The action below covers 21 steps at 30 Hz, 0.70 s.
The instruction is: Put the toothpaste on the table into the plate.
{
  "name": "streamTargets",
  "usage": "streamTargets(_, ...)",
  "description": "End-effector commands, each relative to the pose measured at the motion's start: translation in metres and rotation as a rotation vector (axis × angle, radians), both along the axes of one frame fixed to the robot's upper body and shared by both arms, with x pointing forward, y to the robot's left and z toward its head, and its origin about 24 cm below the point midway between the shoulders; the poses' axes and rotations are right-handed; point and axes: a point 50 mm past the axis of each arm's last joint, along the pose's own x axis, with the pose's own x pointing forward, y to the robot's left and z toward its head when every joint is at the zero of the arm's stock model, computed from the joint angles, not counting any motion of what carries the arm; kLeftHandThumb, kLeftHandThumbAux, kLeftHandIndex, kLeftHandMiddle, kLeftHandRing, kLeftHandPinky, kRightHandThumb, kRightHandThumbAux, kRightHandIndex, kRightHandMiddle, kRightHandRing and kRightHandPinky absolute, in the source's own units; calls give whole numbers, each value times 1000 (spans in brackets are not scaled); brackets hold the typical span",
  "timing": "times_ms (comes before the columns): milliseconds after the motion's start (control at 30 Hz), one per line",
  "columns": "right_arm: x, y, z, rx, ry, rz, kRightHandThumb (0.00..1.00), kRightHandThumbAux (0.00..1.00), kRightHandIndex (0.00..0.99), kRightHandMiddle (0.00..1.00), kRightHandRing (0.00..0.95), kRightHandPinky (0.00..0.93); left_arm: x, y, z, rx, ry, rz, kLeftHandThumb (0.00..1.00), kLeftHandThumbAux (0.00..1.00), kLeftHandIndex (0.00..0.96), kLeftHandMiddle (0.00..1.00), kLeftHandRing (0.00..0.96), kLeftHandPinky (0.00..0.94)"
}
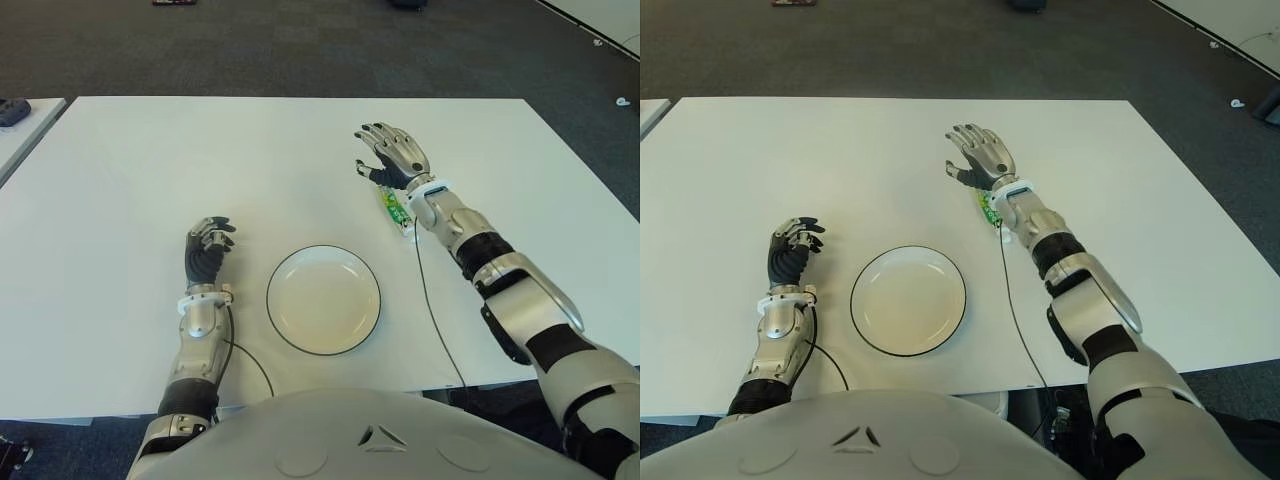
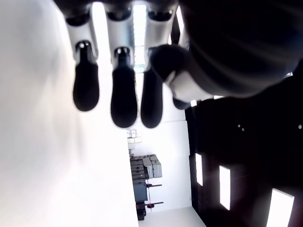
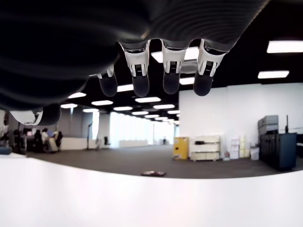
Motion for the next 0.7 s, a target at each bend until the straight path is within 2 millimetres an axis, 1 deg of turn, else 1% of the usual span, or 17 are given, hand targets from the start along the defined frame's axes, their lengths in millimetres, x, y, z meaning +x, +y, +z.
streamTargets(33, -8, -1, -5, 71, 109, -186, 522, 148, 0, 0, 0, 0, -10, -2, -16, -27, 98, 4, 834, 679, 405, 495, 618, 600)
streamTargets(133, -11, 0, -5, 121, 145, -284, 516, 146, 0, 0, 0, 0, -9, -2, -16, -32, 99, 5, 834, 679, 407, 494, 616, 596)
streamTargets(400, -18, 4, -8, 204, 237, -472, 502, 145, 0, 0, 0, 0, -9, -3, -16, -37, 97, 1, 835, 678, 409, 494, 615, 602)
streamTargets(700, -26, 6, -17, 221, 306, -577, 510, 136, 0, 0, 0, 0, -10, -4, -16, -35, 90, 6, 835, 678, 408, 496, 621, 606)
